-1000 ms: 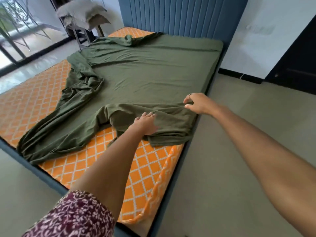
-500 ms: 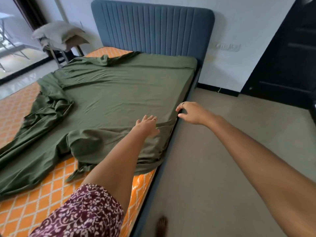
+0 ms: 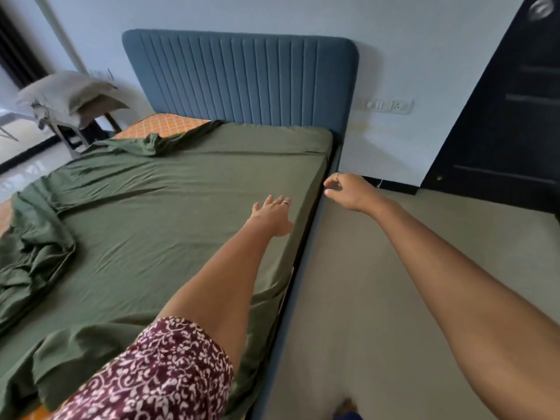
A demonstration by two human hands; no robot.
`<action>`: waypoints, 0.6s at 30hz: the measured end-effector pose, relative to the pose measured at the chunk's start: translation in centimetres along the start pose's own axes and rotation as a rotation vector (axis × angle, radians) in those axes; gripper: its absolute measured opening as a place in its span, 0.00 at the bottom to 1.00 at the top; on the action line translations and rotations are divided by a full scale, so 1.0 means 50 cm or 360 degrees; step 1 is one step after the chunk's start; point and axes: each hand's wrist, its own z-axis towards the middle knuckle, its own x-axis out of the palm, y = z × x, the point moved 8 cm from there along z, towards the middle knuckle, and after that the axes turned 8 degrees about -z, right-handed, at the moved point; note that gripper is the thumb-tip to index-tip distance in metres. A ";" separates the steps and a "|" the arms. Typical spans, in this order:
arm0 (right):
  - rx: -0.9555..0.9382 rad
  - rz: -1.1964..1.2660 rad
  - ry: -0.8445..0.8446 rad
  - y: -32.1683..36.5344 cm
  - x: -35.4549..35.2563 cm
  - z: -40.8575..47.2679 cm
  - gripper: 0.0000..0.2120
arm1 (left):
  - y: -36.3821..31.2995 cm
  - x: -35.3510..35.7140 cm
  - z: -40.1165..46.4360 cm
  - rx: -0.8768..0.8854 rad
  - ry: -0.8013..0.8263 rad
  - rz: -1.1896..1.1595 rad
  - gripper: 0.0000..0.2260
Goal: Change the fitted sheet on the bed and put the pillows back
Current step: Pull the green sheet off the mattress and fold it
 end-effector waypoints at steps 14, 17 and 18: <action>0.0060 -0.0198 0.0204 -0.364 -0.135 0.583 0.16 | -0.140 -0.150 0.600 -0.0110 0.0023 -0.0110 0.34; -0.0058 -0.0286 0.0284 -0.372 -0.117 0.703 0.16 | -0.113 -0.161 0.704 -0.0180 0.0055 -0.0122 0.36; -0.0093 -0.0326 0.0319 -0.374 -0.099 0.739 0.17 | -0.094 -0.160 0.737 -0.0214 0.0067 -0.0111 0.36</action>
